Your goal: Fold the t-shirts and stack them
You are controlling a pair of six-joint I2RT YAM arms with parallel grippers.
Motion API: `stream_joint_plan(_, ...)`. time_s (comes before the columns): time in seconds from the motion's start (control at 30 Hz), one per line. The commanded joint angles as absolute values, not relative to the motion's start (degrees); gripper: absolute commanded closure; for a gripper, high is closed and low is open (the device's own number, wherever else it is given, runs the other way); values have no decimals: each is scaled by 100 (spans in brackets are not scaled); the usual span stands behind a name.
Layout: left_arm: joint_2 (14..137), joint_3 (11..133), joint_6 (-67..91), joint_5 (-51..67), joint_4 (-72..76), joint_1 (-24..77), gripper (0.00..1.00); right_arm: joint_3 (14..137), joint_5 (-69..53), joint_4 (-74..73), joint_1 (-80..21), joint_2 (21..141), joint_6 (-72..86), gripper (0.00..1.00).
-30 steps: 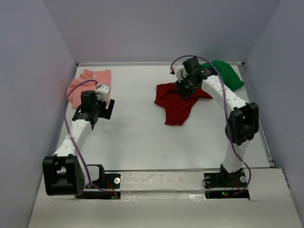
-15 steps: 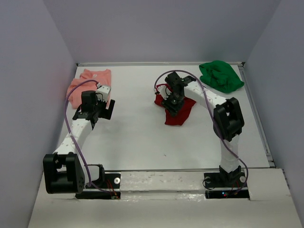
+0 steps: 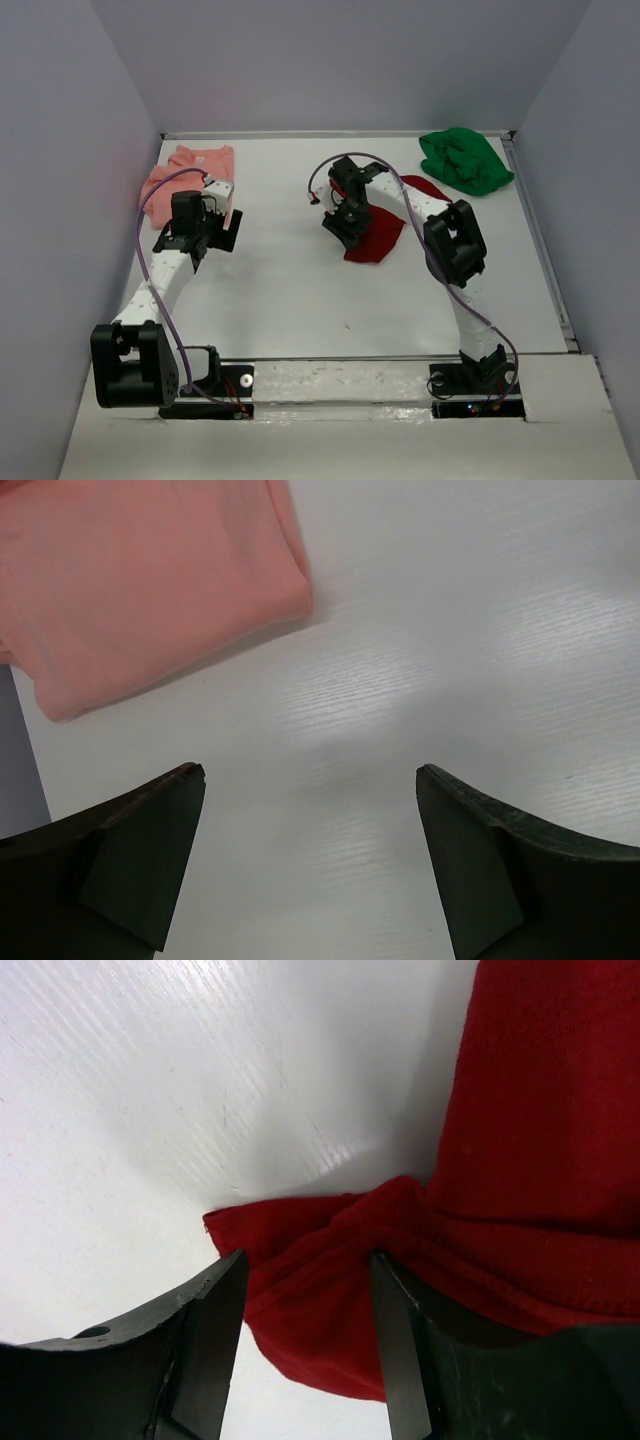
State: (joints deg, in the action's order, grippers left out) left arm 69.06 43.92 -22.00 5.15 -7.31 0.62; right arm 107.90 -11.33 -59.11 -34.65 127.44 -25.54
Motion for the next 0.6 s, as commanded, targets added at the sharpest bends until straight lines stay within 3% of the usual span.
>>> stream_joint_plan(0.0, 6820, 4430, -2188, 580, -659, 44, 1, 11109, -1020, -6003, -3551, 12779, -2628, 42)
stream_joint_plan(0.3, 6776, 4386, -2188, 615, -659, 44, 1, 10459, -519, -5476, -3551, 12911, -2628, 40)
stream_joint_plan(0.4, 6776, 4395, -2180, 633, -677, 44, 1, 10292, -457, -5362, -3551, 12955, -2628, 51)
stream_joint_plan(0.53, 6750, 4395, -2188, 659, -694, 44, 1, 10230, -387, -5317, -3551, 13025, -2584, 100)
stream_joint_plan(0.57, 6741, 4395, -2188, 659, -703, 44, 1, 10239, -369, -5317, -3551, 13043, -2575, 100)
